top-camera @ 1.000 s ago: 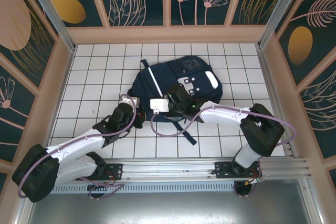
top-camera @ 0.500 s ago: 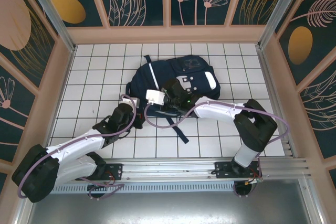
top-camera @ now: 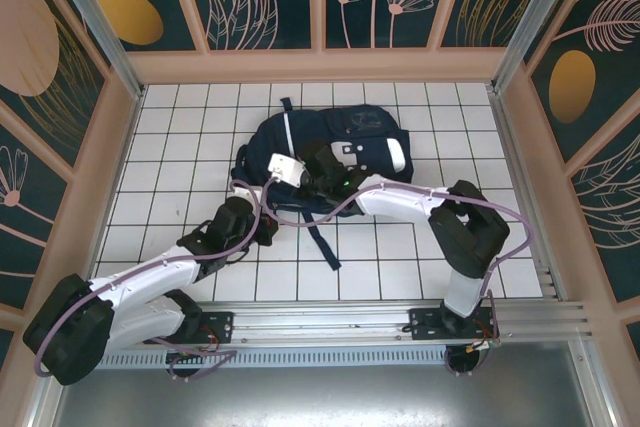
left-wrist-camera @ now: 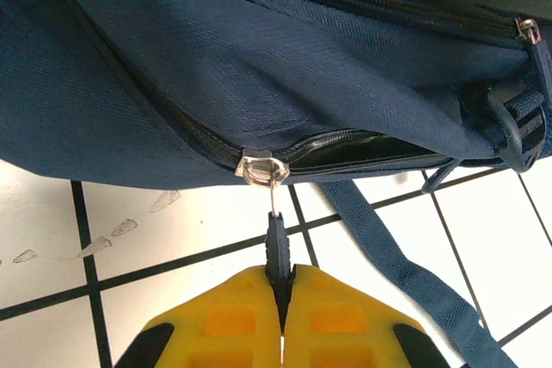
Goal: Pack books, pencil case, and school supplies into a backpack
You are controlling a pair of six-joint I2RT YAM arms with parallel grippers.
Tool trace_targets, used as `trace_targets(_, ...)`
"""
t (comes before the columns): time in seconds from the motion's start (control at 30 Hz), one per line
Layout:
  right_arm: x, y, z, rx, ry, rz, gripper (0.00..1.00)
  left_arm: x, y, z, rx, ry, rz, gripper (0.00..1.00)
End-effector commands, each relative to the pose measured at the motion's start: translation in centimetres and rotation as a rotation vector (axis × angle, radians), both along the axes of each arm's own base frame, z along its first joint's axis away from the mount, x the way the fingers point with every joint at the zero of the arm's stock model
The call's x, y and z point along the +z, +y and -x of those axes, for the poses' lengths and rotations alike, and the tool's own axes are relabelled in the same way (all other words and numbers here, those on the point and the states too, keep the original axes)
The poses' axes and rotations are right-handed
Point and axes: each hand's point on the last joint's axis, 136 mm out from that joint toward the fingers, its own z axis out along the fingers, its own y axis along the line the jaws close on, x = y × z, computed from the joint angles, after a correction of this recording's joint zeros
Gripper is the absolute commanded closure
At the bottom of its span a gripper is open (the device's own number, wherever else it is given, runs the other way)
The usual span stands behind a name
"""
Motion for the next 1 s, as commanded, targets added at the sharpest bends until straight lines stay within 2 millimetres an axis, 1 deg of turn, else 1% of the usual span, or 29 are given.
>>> trace_targets(0.0, 5.2, 1.8, -2.9, -0.087, -0.06, -0.187, 1.0, 1.5, -1.8, 0.3, -0.075, -0.031, 0.078, 1.0)
trace_targets(0.17, 4.9, 2.6, -3.1, -0.094, -0.012, -0.215, 1.0, 2.1, -2.1, -0.2, -0.071, -0.064, 0.094, 1.0)
trace_targets(0.3, 4.8, 2.9, -3.4, -0.113, 0.016, -0.239, 1.0, 2.2, -2.4, -0.8, -0.063, -0.07, 0.093, 1.0)
trace_targets(0.47, 5.0, 3.6, -3.3, -0.102, 0.054, -0.281, 1.0, 2.2, -2.8, -1.1, -0.063, -0.076, 0.112, 1.0)
trace_targets(0.67, 4.8, 4.2, -3.8, -0.116, 0.104, -0.32, 1.0, 2.7, -3.1, -1.4, -0.06, -0.101, 0.144, 1.0)
trace_targets(0.97, 4.7, 5.5, -4.1, -0.105, 0.157, -0.354, 1.0, 2.8, -3.4, -1.5, -0.071, -0.112, 0.162, 1.0)
